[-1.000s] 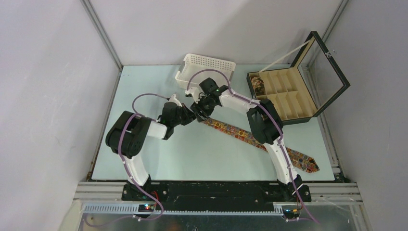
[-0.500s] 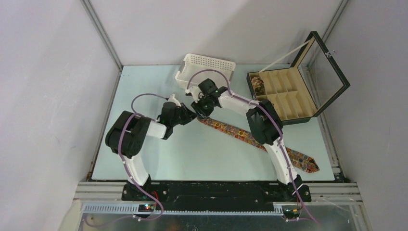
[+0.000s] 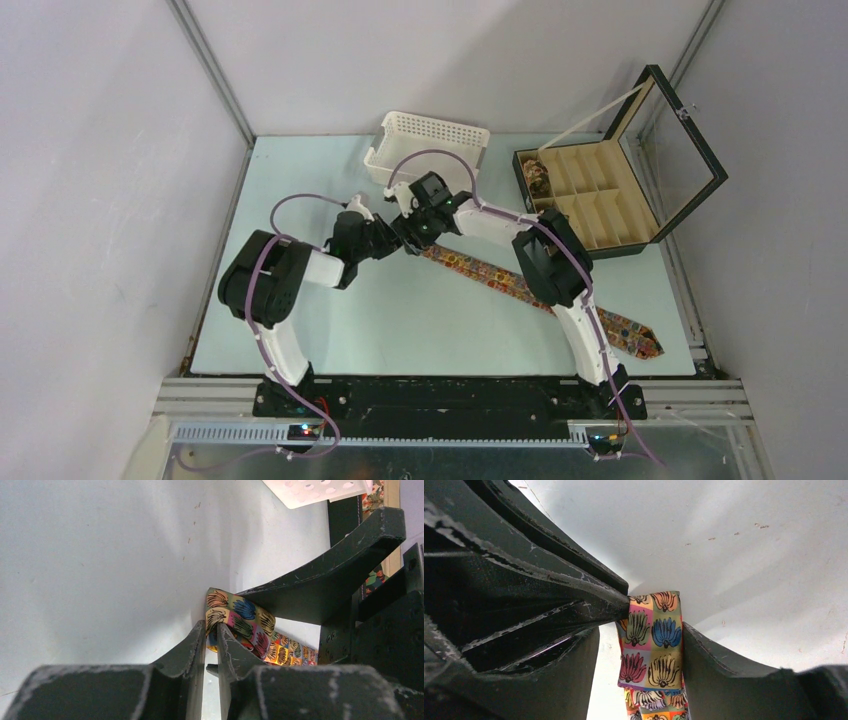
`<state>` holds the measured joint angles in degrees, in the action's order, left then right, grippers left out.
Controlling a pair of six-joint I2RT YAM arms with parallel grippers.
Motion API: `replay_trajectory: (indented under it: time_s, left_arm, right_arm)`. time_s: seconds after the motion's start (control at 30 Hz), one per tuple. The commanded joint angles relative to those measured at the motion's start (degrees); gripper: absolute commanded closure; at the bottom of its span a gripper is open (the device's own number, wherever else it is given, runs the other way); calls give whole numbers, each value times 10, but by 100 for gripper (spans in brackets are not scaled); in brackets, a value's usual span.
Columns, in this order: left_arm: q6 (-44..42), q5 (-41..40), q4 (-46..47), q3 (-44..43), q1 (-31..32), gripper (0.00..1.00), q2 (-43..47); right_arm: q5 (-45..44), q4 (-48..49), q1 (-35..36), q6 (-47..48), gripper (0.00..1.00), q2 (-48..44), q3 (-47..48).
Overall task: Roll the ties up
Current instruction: Roll the tie at the center of the board.
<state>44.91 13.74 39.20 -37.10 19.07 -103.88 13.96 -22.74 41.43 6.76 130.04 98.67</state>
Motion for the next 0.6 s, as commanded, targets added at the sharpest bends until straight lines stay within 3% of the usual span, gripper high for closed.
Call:
replay_trajectory:
  time_s: [0.0,0.57]
  left_arm:
    - [-17,28,14,-17,5,82,-3]
    - [-21,33,11,-20,0,84,-4]
  right_arm:
    - [-10,43,12,-26,37,-10,-33]
    - [-37,64,20,-34,56,-7,-53]
